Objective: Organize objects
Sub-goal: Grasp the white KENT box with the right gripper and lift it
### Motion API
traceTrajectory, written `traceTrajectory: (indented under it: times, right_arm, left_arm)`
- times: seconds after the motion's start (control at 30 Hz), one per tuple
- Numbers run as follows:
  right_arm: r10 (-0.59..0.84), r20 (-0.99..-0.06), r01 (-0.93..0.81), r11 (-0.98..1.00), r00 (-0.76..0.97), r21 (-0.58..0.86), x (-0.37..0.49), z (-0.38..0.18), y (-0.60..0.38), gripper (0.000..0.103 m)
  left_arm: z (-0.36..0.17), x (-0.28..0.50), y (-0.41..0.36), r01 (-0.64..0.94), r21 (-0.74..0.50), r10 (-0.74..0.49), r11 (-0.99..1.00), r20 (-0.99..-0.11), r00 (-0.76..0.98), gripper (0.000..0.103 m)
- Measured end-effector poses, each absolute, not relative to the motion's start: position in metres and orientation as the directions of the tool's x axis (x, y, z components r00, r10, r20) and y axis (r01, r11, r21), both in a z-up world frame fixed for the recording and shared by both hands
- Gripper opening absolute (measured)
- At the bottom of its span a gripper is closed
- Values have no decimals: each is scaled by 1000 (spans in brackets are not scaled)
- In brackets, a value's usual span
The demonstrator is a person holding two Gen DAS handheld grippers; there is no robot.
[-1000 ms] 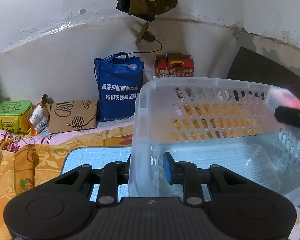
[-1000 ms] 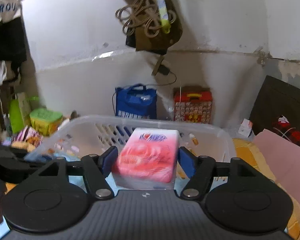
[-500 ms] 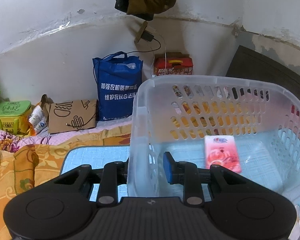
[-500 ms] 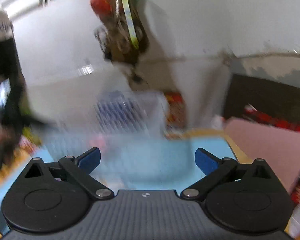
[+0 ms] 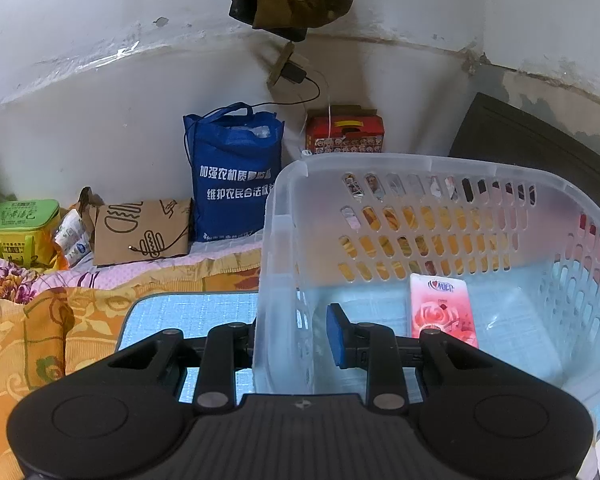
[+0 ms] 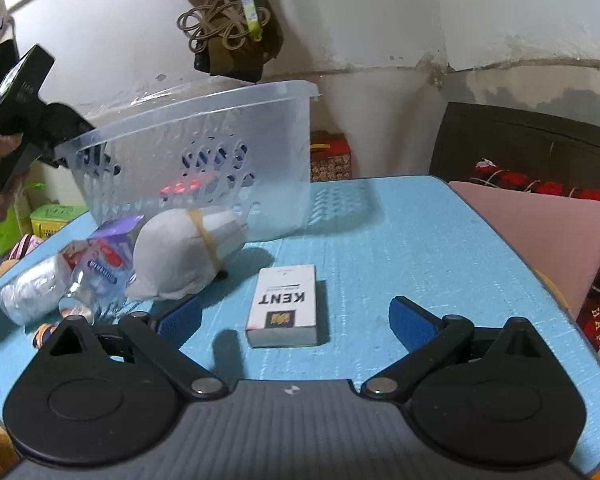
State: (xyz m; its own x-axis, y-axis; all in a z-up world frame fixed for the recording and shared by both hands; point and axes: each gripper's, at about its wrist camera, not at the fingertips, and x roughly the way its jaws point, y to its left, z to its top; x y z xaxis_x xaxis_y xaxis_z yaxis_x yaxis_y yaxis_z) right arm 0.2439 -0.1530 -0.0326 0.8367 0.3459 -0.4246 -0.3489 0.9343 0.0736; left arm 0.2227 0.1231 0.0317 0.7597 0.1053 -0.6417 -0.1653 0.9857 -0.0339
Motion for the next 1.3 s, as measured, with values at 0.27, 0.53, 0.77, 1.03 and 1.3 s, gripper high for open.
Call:
traceTrajectory:
  times: [0.27, 0.53, 0.77, 1.03, 1.3]
  right_arm:
    - [320, -416, -361, 932, 851, -21, 236, -41, -145, 84]
    - [324, -385, -361, 932, 864, -25, 231, -44, -147, 74]
    - [336, -365, -371, 928, 868, -29, 228, -45, -148, 56]
    - [355, -362, -374, 927, 862, 19, 227, -42, -156, 40]
    - [359, -349, -375, 927, 866, 24, 213, -28, -158, 40]
  left_arm:
    - [32, 224, 123, -164, -32, 106, 986, -643, 759, 32]
    - [32, 224, 122, -172, -27, 115, 985, -643, 757, 32]
    - [32, 224, 122, -171, -26, 114, 985, -643, 757, 32]
    - [32, 222, 122, -165, -29, 109, 986, -636, 764, 32]
    - [31, 222, 123, -157, -27, 105, 987, -633, 767, 33]
